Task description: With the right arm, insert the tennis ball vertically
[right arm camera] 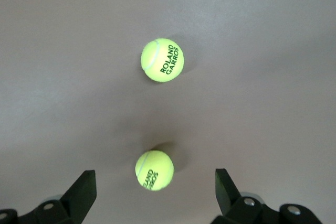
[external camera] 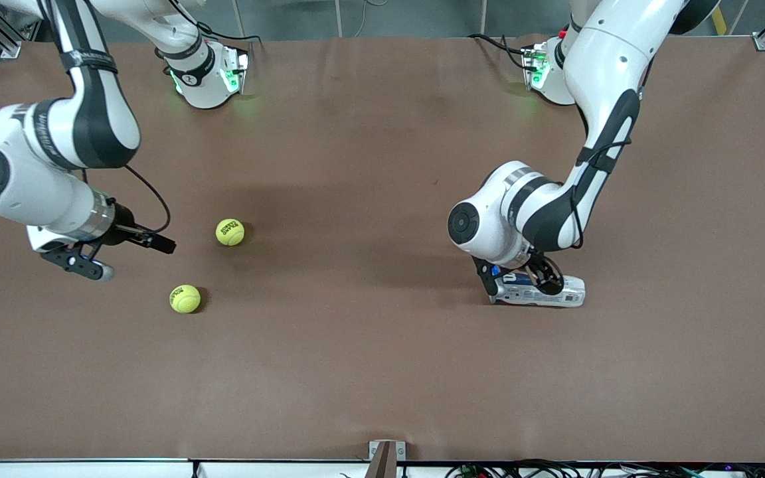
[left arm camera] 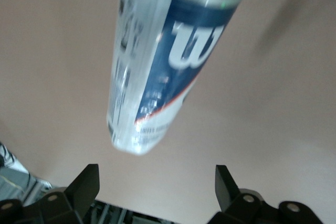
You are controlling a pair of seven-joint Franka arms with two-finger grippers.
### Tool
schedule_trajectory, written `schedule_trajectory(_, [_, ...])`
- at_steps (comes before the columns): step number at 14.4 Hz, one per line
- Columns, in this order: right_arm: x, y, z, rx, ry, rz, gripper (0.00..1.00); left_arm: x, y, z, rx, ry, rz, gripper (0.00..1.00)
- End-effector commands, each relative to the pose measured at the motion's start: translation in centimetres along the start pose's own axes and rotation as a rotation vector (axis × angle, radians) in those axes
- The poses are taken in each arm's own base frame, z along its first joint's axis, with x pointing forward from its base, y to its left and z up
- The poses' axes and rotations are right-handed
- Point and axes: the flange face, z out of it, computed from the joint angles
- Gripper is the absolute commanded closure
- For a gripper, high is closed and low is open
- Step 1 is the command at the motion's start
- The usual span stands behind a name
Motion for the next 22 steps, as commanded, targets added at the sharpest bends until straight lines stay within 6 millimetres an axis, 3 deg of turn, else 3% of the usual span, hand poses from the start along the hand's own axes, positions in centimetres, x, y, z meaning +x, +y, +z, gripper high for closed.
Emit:
schedule_trajectory(1, [-1.6, 1.8, 4.5, 0.030, 0.022, 0.067, 0.00, 1.5, -0.1, 0.9, 0.041, -0.004, 0.057, 0.03])
schedule_trajectory(5, [-3.5, 1.6, 9.9, 0.070, 0.005, 0.124, 0.00, 2.3, -0.2, 2.0, 0.094, -0.036, 0.131, 0.03])
schedule_trajectory(12, [-7.0, -2.2, 16.0, 0.034, 0.000, 0.166, 0.00, 2.8, -1.7, 3.7, 0.105, 0.025, 0.196, 0.03])
schedule_trajectory(22, [-9.0, -1.9, 18.2, -0.002, -0.040, 0.170, 0.00, 4.0, -1.7, 5.0, 0.114, 0.079, 0.266, 0.03])
